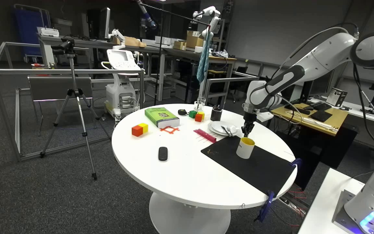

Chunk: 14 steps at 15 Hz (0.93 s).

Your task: Slide the white mug backward

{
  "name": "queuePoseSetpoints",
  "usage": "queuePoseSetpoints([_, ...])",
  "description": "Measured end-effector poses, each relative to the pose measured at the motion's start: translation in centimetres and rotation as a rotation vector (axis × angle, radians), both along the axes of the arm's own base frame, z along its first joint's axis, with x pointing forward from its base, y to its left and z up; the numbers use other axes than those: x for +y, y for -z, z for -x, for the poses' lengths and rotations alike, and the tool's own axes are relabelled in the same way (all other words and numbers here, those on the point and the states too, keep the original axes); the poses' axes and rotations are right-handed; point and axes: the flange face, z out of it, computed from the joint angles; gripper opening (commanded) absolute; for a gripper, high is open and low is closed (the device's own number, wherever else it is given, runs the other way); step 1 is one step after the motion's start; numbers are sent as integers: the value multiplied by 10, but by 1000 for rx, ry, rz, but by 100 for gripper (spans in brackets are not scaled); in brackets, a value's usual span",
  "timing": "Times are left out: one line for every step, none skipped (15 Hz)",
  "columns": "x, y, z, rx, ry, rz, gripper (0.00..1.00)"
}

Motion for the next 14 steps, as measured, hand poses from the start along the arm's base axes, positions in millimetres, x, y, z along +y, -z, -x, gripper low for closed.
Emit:
queuePoseSetpoints([0, 0, 0, 0, 0, 0, 0])
queuePoseSetpoints([0, 0, 0, 0, 0, 0, 0])
queuePoseSetpoints([0, 0, 0, 0, 0, 0, 0])
queuePoseSetpoints([0, 0, 0, 1, 1, 2, 0])
queuePoseSetpoints([0, 0, 0, 1, 3, 5, 0])
queuePoseSetpoints([0, 0, 0, 4, 6, 10, 0])
queuePoseSetpoints([0, 1, 1, 9, 10, 14, 0])
queuePoseSetpoints([0, 1, 2, 18, 16, 17, 0])
queuePoseSetpoints([0, 2, 3, 31, 20, 21, 0])
queuePoseSetpoints([0, 3, 5, 44, 25, 24, 0])
queuePoseSetpoints([-1, 4, 6, 60, 30, 29, 0])
queuePoseSetpoints([-2, 5, 8, 75, 35, 33, 0])
queuePoseSetpoints([-2, 6, 10, 86, 39, 38, 0])
queuePoseSetpoints([-2, 7, 11, 97, 44, 42, 0])
